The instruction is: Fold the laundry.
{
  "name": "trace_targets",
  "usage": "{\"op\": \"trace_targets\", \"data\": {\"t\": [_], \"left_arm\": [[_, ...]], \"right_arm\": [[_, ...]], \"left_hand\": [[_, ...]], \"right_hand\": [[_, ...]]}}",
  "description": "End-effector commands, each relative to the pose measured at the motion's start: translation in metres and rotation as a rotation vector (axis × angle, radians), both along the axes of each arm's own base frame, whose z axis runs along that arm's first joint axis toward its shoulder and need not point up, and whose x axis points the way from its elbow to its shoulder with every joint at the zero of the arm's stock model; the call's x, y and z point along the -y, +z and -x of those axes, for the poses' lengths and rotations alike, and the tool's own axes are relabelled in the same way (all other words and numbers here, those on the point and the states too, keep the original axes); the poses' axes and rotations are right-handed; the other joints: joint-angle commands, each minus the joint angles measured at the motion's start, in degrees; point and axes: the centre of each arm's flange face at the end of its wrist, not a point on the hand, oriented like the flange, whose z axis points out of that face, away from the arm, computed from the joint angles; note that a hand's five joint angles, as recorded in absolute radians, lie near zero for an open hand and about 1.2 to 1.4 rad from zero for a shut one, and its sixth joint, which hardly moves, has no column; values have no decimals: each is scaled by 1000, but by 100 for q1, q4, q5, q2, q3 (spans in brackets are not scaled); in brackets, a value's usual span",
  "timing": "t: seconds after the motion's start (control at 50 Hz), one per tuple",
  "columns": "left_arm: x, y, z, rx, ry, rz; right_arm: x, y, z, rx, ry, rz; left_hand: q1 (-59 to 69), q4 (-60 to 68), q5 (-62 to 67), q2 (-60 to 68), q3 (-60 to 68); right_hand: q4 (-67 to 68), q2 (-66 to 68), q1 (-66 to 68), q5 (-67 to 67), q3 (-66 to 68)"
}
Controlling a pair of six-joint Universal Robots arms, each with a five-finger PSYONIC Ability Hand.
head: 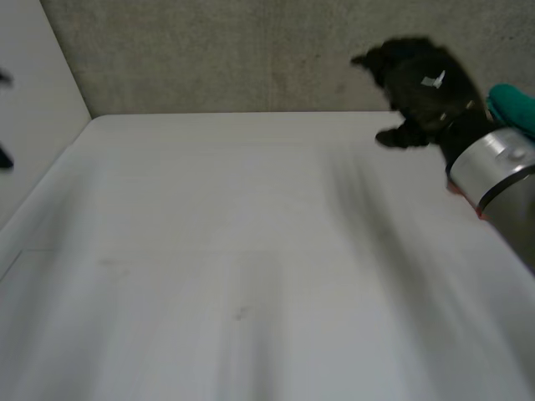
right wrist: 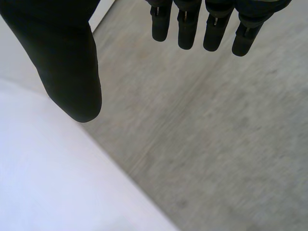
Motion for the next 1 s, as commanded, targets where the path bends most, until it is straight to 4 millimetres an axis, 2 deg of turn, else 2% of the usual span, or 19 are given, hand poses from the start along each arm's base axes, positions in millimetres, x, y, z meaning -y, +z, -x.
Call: {"op": "trace_targets", "data": {"t": [0.02,0.18,0.28,0.38,0.4,0.44,0.52,0.6,0.72,0.76,0.8,0.82,0.88,0.9,1.0], "left_arm": [[9,-75,-47,172,97,-151],[21,-111,-59,241,102,-193],[27,-125,-56,290,74,-241],[28,-126,-49,301,47,-249],[29,-124,-45,301,38,-242],[29,-123,-41,305,28,-237],[28,-121,-34,314,10,-240],[33,-110,-26,310,-7,-210],[42,-77,22,251,-114,-63],[42,-62,42,175,-151,-4],[42,-54,53,111,-166,22],[38,-46,65,32,-194,43],[30,-37,81,-79,-228,54],[21,-30,95,-156,-262,60],[-11,-8,128,-353,-357,72]], "right_arm": [[-1,-17,-2,-57,-38,-31],[8,-9,5,-46,-108,-11],[9,-9,7,-44,-134,-16],[8,-10,8,-46,-138,-22],[8,-11,8,-46,-136,-24],[9,-10,8,-43,-139,-22],[9,-8,8,-41,-144,-19],[9,-7,9,-39,-151,-17],[11,-4,12,-33,-182,-10],[11,-3,13,-29,-200,-7],[12,-1,14,-24,-215,-5],[13,1,16,-21,-231,1],[17,6,20,-9,-261,8],[18,7,21,-7,-270,7],[21,9,28,-18,-296,-19]], "left_hand": [[-78,-149,-252,-169,-195],[-78,-149,-252,-169,-195],[-78,-149,-252,-169,-195],[-78,-149,-252,-169,-195],[-78,-149,-252,-169,-195],[-78,-149,-252,-169,-195],[-78,-149,-252,-169,-195],[-78,-149,-252,-169,-195],[-78,-149,-252,-169,-195],[-78,-149,-252,-169,-195],[-78,-149,-252,-169,-195],[-78,-149,-252,-169,-195],[-78,-149,-252,-169,-195],[-78,-149,-252,-169,-195],[-78,-149,-252,-169,-195]], "right_hand": [[-188,-245,-350,-3141,-204],[-188,-245,-350,-3141,-204],[-188,-245,-350,-3141,-204],[-184,-242,-347,-3137,-200],[303,246,141,-2650,287],[-188,-245,-350,-3141,-204],[-188,-245,-350,-3141,-204],[-188,-245,-350,-3141,-204],[-188,-245,-350,-3141,-204],[-188,-245,-350,-3141,-204],[-188,-245,-350,-3141,-204],[-188,-245,-350,-3141,-204],[-188,-245,-350,-3141,-204],[-188,-245,-350,-3141,-204],[-188,-245,-350,-3141,-204]]}}
